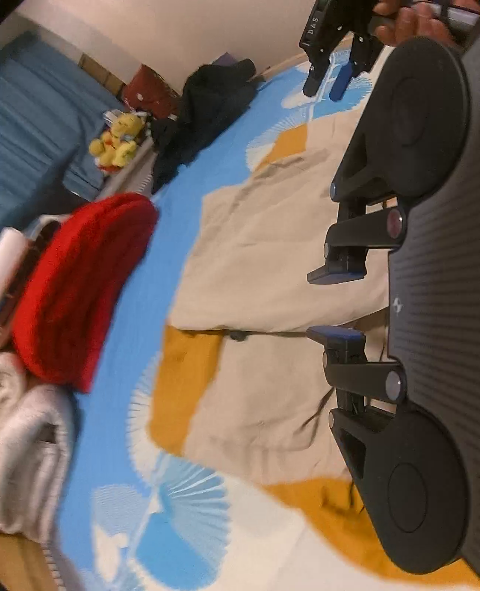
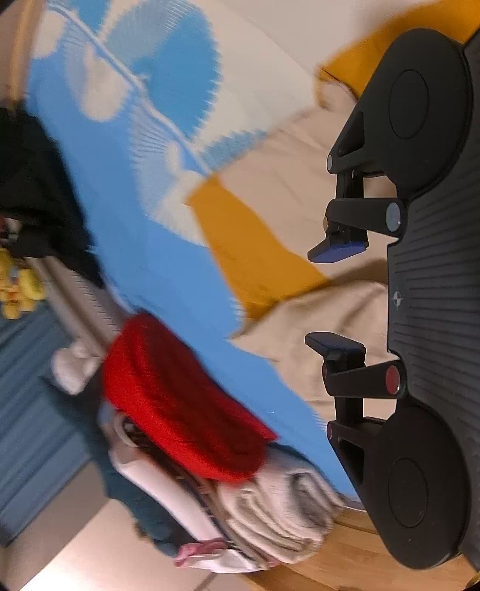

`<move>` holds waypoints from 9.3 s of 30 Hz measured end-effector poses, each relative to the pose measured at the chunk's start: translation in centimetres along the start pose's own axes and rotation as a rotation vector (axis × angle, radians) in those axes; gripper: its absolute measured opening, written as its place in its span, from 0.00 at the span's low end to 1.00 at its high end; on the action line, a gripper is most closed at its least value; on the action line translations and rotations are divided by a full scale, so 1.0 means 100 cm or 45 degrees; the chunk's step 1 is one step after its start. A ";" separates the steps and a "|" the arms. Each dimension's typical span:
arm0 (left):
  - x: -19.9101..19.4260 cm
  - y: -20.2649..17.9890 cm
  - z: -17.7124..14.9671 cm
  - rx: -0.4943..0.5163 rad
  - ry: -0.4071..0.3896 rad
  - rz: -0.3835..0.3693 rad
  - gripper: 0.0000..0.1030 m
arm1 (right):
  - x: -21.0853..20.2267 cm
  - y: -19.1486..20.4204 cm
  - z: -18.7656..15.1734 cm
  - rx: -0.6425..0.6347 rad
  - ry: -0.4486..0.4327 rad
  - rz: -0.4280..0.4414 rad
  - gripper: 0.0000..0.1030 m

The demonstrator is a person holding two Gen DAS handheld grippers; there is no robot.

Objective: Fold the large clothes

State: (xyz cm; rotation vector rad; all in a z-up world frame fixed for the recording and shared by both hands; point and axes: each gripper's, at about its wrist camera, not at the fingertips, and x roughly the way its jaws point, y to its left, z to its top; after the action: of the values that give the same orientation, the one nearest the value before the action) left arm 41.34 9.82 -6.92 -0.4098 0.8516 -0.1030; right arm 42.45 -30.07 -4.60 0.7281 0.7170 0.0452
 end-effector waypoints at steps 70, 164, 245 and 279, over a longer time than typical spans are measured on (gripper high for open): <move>-0.090 -0.047 0.000 0.214 -0.299 0.247 0.37 | -0.074 0.079 -0.044 -0.548 -0.444 -0.082 0.44; -0.189 0.129 -0.205 -0.064 0.228 0.409 0.30 | -0.208 -0.149 -0.195 -0.257 0.183 -0.428 0.28; -0.071 0.126 -0.041 -0.213 0.078 0.102 0.52 | -0.078 -0.161 -0.027 -0.294 0.126 -0.327 0.46; -0.015 0.175 -0.025 -0.363 0.215 0.074 0.79 | -0.025 -0.155 -0.013 -0.170 0.145 -0.394 0.59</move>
State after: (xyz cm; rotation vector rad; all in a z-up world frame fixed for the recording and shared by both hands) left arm 37.15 25.48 -14.15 -0.6495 1.0483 0.0390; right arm 36.60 -41.68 -13.48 0.4841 0.9206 -0.1478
